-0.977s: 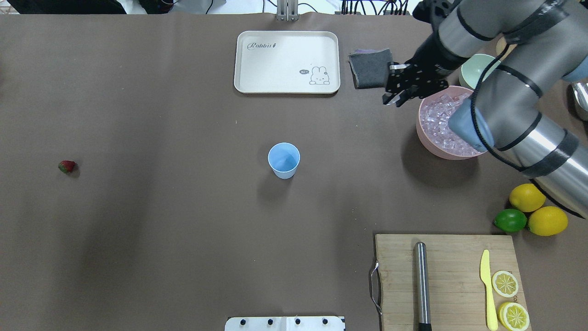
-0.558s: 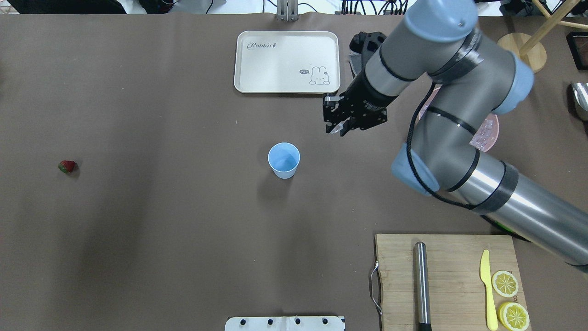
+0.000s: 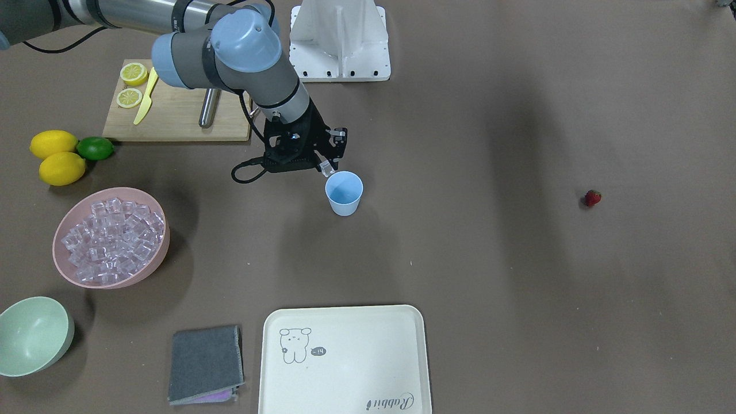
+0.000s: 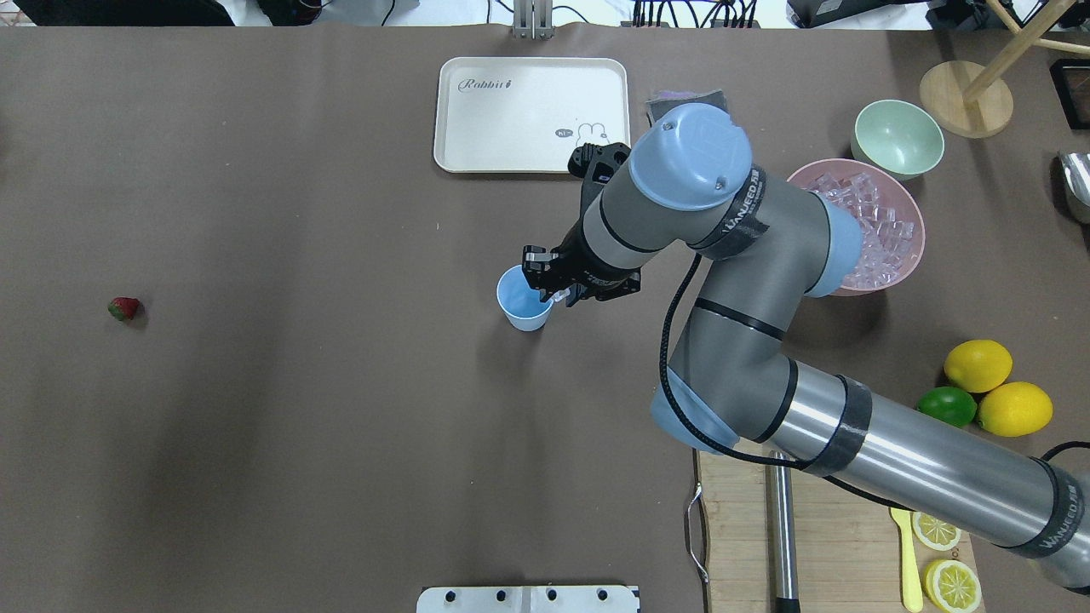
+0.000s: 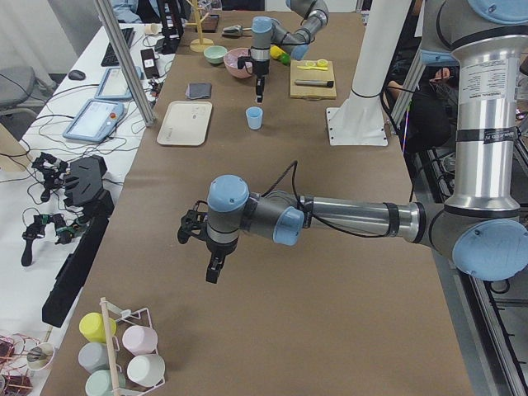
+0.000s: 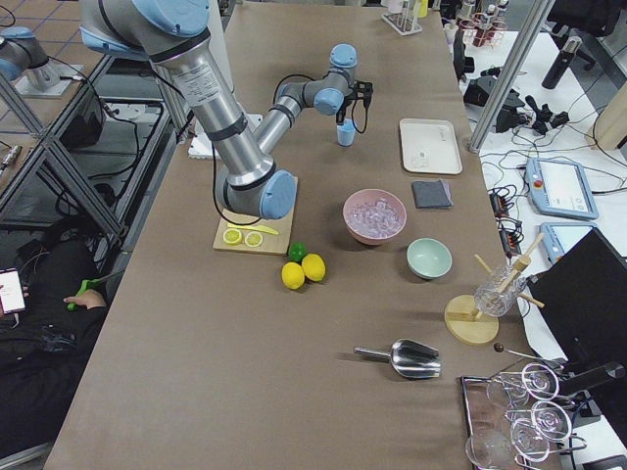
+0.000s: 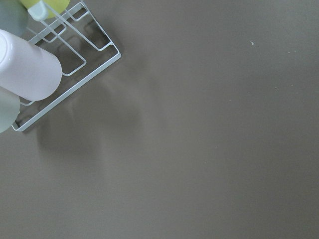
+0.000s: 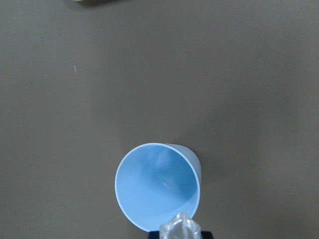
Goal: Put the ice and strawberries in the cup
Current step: 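Lift the ice cube and carry it over the light-blue cup, then open the right gripper to drop the ice cube into the cup, then move the right gripper back over the pink ice bowl, then lower the right gripper into the bowl and grasp another ice cube, then lift the ice cube and carry it over the light-blue cup, then open the right gripper to drop the ice cube into the cup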
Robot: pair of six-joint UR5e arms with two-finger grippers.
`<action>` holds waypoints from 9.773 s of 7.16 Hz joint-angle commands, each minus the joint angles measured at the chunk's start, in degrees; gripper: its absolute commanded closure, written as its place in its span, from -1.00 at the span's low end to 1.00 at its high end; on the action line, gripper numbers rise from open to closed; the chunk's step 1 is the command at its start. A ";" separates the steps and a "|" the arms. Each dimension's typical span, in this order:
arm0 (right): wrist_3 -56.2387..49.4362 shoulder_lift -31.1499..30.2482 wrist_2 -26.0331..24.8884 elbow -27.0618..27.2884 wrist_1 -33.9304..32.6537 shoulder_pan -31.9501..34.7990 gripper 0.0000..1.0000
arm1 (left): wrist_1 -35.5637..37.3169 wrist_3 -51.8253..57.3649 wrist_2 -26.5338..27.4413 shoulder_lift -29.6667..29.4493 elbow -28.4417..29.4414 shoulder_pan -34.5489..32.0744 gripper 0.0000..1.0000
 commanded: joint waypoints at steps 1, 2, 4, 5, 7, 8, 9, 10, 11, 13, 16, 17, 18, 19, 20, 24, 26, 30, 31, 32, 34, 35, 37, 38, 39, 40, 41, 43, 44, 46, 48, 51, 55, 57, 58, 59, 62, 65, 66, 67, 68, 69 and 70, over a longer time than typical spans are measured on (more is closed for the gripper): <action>0.23 2.62 -0.38 -2.70 0.01 -0.23 1.00 | 0.00 0.08 0.00 -0.04 0.19 0.00 -0.96; 0.23 2.63 -0.64 -3.24 0.01 -0.23 1.00 | 0.00 0.08 0.00 -0.04 0.19 0.00 -0.96; 0.41 3.50 -2.04 -4.56 0.10 -0.23 0.82 | 0.00 0.08 0.00 -0.04 0.11 0.00 -0.96; 2.32 4.20 -2.84 -5.78 0.10 -0.23 -0.38 | 0.00 0.08 0.00 -0.04 0.11 0.00 -0.96; 2.78 4.39 -3.20 -5.71 0.01 -0.23 -0.98 | 0.00 0.08 0.00 -0.12 0.11 0.00 -0.96; 2.87 4.30 -2.85 -5.44 0.01 -0.05 -0.98 | 0.00 -0.01 0.00 -0.12 0.11 0.09 -0.96; 2.87 4.04 -0.41 -4.31 -0.86 1.86 -0.98 | 0.00 -0.10 0.00 -0.47 0.11 0.09 -0.96; 2.35 2.56 5.53 -2.65 -1.48 5.80 -0.98 | 0.00 -0.18 0.00 -0.56 0.11 0.09 -0.96; 0.17 -0.94 9.60 1.29 -5.14 10.19 -0.98 | 0.00 -0.27 0.00 -0.56 0.02 0.09 -0.96; -11.13 -6.66 10.78 8.06 -16.71 16.18 -0.99 | 0.00 -0.27 0.00 -0.56 -0.16 0.09 -0.96; -39.42 -14.40 7.18 10.91 -23.54 21.64 -0.99 | 0.00 -0.19 0.00 -0.39 -0.16 0.09 -0.96; -47.85 -15.03 7.00 9.25 -23.37 24.01 -0.98 | -0.09 -0.10 0.00 -0.39 -0.16 0.09 -0.96; -52.37 -15.38 7.00 7.41 -22.67 24.38 -0.98 | -0.09 -0.10 0.00 -0.30 -0.16 0.09 -0.96; -52.50 -15.04 6.91 5.56 -21.01 24.30 -0.98 | 0.00 -0.10 0.00 -0.13 -0.42 0.09 -0.96; -52.50 -15.47 6.91 2.93 -15.60 24.21 -0.99 | -0.09 -0.10 0.00 0.05 -0.42 0.09 -0.96; -55.56 -16.35 7.26 -1.40 -11.06 24.03 -0.98 | -0.09 -0.10 0.00 -0.12 -0.16 0.09 -0.96; -56.28 -16.62 7.26 -2.45 -11.06 23.51 -0.98 | -0.09 -0.10 0.00 -0.30 -0.16 0.09 -0.96; -55.59 -16.62 6.74 -8.57 -3.30 22.36 -0.98 | -0.09 -0.19 0.00 -0.48 -0.16 0.09 -0.96; -54.97 -16.53 6.82 -8.95 -2.46 22.36 -0.98 | -0.09 -0.19 0.00 -0.56 -0.25 0.09 -0.96; -54.18 -16.62 7.00 -8.70 -2.45 22.36 -0.98 | -0.09 -0.19 0.00 -0.56 -0.25 0.18 -0.96; -50.94 -16.71 7.35 -7.82 -2.45 22.01 -0.97 | 0.00 -0.19 0.00 -0.83 -0.25 0.18 -0.96; -50.23 -17.05 7.35 -7.82 -2.36 21.66 -0.97 | -0.09 -0.19 0.00 -1.00 -0.16 0.18 -0.96; -50.22 -17.84 7.00 -7.90 -2.36 20.87 -0.97 | -0.09 -0.19 0.00 -0.92 -0.25 0.18 -0.96; -50.22 -17.94 7.17 -7.90 -2.45 20.78 -0.97 | 0.00 -0.19 0.00 -0.92 -0.33 0.18 -0.96; -50.22 -17.94 7.44 -7.90 -2.36 20.78 -0.87 | 0.00 -0.19 0.00 -1.00 -0.33 0.09 -0.96; -50.13 -17.85 7.35 -7.82 -2.36 20.87 -0.35 | -0.09 -0.19 0.00 -1.00 -0.42 0.18 -0.96; -50.22 -17.85 7.44 -7.82 -2.36 20.78 0.36 | -0.09 -0.19 0.00 -1.00 -0.51 0.18 -0.96; -50.22 -17.76 7.88 -6.94 -3.23 20.87 1.00 | -0.09 -0.19 0.00 -1.09 -0.60 0.18 -0.96; -50.22 -17.76 8.49 -6.68 -3.33 20.95 1.00 | 0.00 -0.19 0.00 -1.44 -0.42 0.18 -0.96; -50.31 -17.41 10.59 -6.50 -3.33 22.79 1.00 | 0.00 -0.19 0.00 -1.70 -0.25 0.09 -0.96; -50.83 -17.23 12.01 -1.17 -11.10 24.38 1.00 | 0.00 -0.27 0.00 -1.97 -0.25 0.18 -0.96; -47.78 -14.00 15.32 2.47 -14.23 24.47 1.00 | 0.00 -0.27 0.00 -2.15 -0.07 0.18 -0.96; -10.68 -5.29 15.19 4.84 -3.94 10.98 1.00 | -0.09 0.17 0.00 -1.18 0.28 0.09 -0.96; -3.20 -2.84 5.64 2.49 2.47 3.58 1.00 | -0.09 0.17 0.09 -0.92 0.46 0.09 -0.96; -1.02 0.57 2.81 -1.62 2.82 1.99 1.00 | -0.09 0.17 0.09 -0.92 0.63 0.09 -0.96; -0.65 2.26 2.00 -3.40 2.91 1.45 1.00 | -0.09 0.25 0.00 -0.74 0.63 0.09 -0.96; -0.65 2.98 0.33 -5.17 2.91 1.36 1.00 | -0.09 0.17 0.00 -0.39 0.63 0.09 -0.96; -0.65 3.60 -3.78 -6.93 3.00 0.40 -0.94 | -0.09 0.25 0.09 -0.39 0.72 0.18 -0.96; -0.30 3.60 -4.07 -6.85 2.91 0.30 -0.98 | -0.09 0.17 0.09 -0.48 0.72 0.18 -0.96; 0.57 3.60 -3.64 -6.41 2.82 0.30 -0.99 | -0.09 0.17 0.09 -0.74 0.81 0.09 -0.96; 0.67 3.51 -1.81 -5.45 2.13 1.00 -0.99 | -0.09 0.17 0.09 -0.83 0.81 0.09 -0.96; 0.50 2.46 2.39 -4.22 1.86 3.79 -0.99 | -0.09 0.08 0.09 -1.00 0.81 0.18 -0.96; -1.85 -0.68 5.82 -0.38 -2.67 7.38 -0.99 | 0.00 -0.01 0.09 -1.00 0.81 0.18 -0.96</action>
